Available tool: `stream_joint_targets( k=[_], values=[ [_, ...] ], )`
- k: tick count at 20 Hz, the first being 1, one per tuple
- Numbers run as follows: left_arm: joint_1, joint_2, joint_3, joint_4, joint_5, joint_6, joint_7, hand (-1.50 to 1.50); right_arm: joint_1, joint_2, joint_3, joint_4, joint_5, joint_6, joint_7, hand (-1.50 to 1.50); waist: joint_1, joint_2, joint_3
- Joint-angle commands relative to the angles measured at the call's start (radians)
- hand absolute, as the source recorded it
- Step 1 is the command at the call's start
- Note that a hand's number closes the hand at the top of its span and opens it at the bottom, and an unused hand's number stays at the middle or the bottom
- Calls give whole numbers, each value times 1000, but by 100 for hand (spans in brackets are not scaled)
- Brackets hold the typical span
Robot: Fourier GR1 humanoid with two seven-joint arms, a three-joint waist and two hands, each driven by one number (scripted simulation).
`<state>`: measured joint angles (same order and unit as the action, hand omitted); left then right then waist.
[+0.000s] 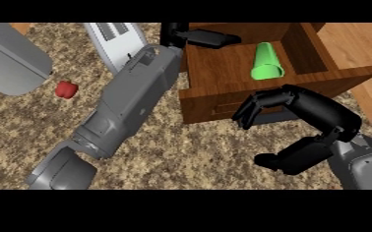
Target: Pick up the cup, place it into the drawer and close the drawer
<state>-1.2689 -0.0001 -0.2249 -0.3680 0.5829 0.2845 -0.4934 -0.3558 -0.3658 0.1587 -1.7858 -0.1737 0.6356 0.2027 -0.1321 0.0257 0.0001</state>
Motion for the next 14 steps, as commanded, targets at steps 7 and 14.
stream_joint_targets(
  k=[7, 14],
  values=[
    [59, 0, 12, -56, 60, -21, -37, -150, 76, -9, 123, 205, 493, -167, -176, -150, 136, -18, 1],
    [191, 14, 13, -132, 50, -63, -108, -150, -30, 67, 238, 578, 679, -268, -289, -150, 179, -21, 1]
  ],
)
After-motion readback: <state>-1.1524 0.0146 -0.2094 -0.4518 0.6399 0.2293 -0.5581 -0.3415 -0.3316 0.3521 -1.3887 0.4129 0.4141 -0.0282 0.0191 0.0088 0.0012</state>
